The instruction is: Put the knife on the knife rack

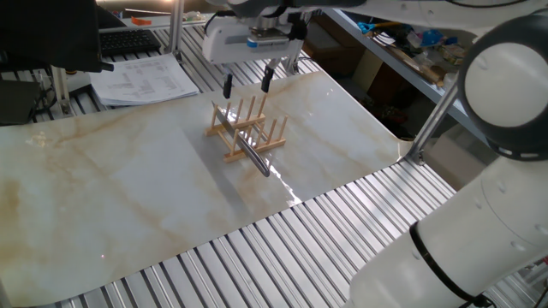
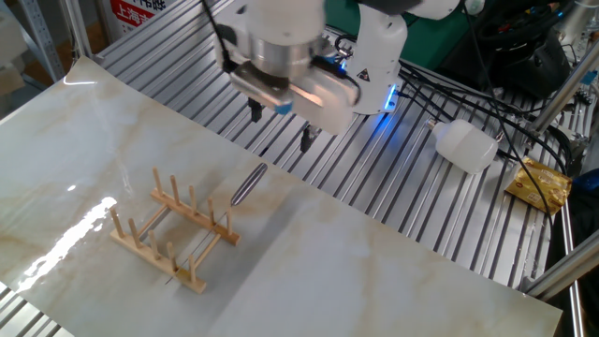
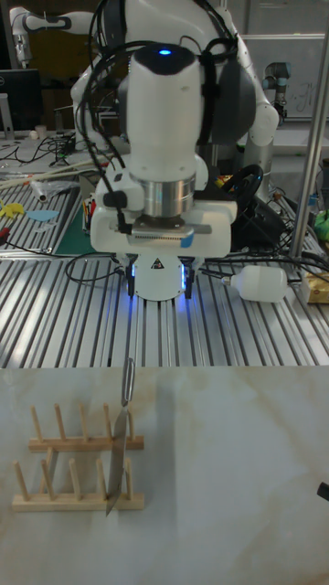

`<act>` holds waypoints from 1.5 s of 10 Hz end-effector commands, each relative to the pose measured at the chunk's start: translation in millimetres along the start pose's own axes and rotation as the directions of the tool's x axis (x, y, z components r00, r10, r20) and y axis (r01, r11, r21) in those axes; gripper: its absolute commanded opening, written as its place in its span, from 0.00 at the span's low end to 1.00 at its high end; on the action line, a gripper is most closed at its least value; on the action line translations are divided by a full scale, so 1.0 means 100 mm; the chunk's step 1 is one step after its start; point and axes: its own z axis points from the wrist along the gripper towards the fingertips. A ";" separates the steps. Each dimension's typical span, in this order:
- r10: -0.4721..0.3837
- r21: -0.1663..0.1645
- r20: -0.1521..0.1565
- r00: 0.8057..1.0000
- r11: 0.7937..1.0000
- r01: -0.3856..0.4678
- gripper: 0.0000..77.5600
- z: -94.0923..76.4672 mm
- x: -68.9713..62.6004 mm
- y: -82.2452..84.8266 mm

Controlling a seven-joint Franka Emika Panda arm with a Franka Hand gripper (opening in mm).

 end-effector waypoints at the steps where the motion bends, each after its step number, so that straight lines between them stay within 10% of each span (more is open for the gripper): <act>1: -0.047 0.034 -0.026 0.999 0.998 0.048 0.01 -0.04 0.02 0.04; 14: -0.047 0.034 -0.026 0.999 0.998 0.048 0.01 -0.04 0.02 0.04; 15: -0.071 -0.052 -0.071 0.995 0.996 0.068 0.01 0.12 -0.09 -0.08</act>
